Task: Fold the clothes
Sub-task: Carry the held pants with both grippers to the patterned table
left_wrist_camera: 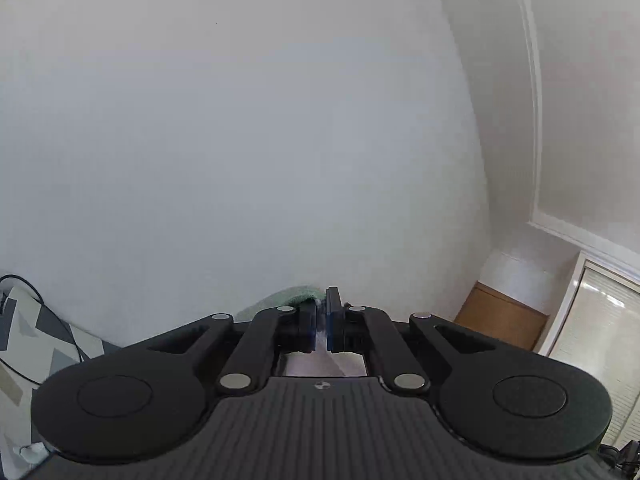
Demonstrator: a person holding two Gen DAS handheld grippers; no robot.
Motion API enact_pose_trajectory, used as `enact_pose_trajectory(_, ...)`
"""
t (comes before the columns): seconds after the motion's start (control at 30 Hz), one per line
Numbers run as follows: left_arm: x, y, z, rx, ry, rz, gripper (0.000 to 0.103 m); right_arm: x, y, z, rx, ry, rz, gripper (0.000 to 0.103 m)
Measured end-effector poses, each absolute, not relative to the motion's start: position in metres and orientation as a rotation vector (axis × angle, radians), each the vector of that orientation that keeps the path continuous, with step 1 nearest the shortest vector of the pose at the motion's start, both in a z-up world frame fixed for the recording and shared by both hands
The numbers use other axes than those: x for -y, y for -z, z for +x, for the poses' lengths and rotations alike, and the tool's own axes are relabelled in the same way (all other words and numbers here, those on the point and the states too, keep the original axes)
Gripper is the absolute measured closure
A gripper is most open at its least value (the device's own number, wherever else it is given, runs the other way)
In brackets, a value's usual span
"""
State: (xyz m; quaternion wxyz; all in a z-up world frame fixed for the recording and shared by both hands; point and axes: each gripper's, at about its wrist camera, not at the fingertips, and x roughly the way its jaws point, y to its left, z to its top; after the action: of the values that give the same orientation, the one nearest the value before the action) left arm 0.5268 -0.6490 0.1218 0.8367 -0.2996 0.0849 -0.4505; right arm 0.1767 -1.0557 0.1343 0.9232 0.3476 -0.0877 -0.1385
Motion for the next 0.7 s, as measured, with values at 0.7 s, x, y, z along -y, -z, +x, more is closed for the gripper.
enact_pose_trajectory(0.7,0.895,-0.098,0.453,-0.111,0.473,-0.535,0.098,1.377,-0.08,0.324,-0.071,-0.072,0.806,0.097)
